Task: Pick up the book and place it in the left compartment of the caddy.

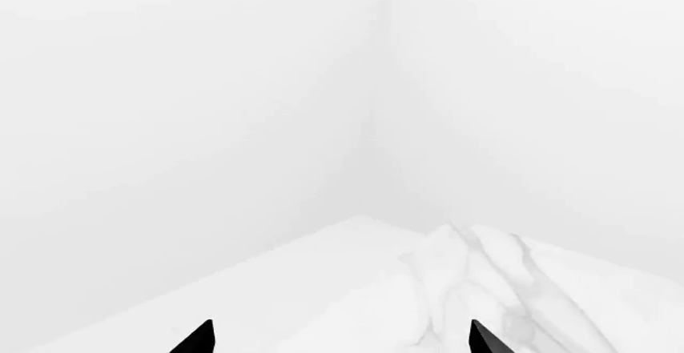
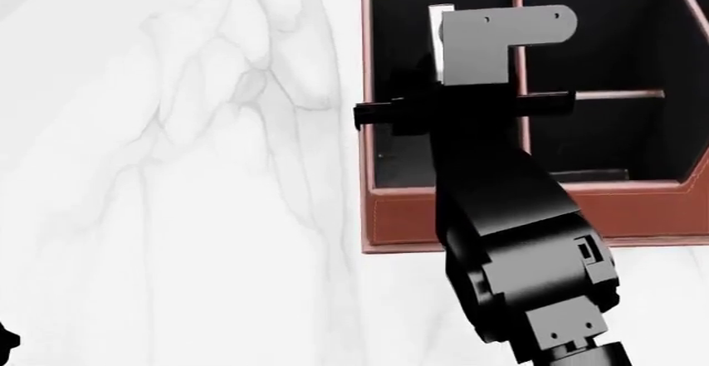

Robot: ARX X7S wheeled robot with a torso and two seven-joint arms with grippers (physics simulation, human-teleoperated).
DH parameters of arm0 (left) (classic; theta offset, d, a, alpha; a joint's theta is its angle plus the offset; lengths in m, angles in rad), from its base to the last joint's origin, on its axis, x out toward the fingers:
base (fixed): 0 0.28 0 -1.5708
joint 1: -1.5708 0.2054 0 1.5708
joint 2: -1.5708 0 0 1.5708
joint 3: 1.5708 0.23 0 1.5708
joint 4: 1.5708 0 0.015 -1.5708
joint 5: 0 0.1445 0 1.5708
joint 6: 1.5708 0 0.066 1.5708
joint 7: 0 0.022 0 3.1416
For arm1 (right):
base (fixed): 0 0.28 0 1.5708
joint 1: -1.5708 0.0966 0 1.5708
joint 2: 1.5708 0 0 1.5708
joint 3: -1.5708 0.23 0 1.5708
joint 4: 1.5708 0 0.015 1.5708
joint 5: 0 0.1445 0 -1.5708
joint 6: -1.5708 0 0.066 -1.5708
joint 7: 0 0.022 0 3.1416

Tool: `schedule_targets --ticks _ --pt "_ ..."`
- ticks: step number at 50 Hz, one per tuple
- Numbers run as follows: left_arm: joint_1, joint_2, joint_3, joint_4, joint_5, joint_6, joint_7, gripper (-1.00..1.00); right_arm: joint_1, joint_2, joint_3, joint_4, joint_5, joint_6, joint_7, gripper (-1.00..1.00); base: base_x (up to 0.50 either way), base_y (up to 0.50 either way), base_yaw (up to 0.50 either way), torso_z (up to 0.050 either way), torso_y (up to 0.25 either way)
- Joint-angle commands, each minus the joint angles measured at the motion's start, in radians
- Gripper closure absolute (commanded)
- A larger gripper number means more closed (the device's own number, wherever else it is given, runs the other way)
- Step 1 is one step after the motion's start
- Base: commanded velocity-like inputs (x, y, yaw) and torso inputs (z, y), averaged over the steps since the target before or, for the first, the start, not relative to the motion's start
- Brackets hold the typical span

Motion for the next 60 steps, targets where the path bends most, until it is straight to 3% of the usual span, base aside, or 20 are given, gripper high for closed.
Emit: schedule_targets --ticks 1,45,52,60 --pt "0.023 0.017 -0.019 0.038 0.018 -0.007 0.035 -1.0 0.053 -0.046 0.028 0.1 -0.083 -0.086 -0.091 1.0 0.0 0.0 0.0 0.0 0.0" --pt "0.031 0.011 -0.028 0.044 -0.028 0.003 0.023 -1.0 0.203 -0.158 0.028 0.574 -0.105 -0.332 -0.224 1.0 0.0 0.0 0.0 0.0 -0.052" --pt "0.036 0.007 -0.027 0.048 -0.03 0.008 0.026 -1.0 0.242 -0.192 0.03 0.721 -0.113 -0.436 -0.261 1.0 0.0 0.0 0.0 0.0 0.0" --pt "0.042 0.005 -0.027 0.052 -0.033 0.014 0.027 -1.0 0.204 -0.199 0.094 0.749 -0.186 -0.454 -0.281 1.0 0.0 0.0 0.0 0.0 0.002"
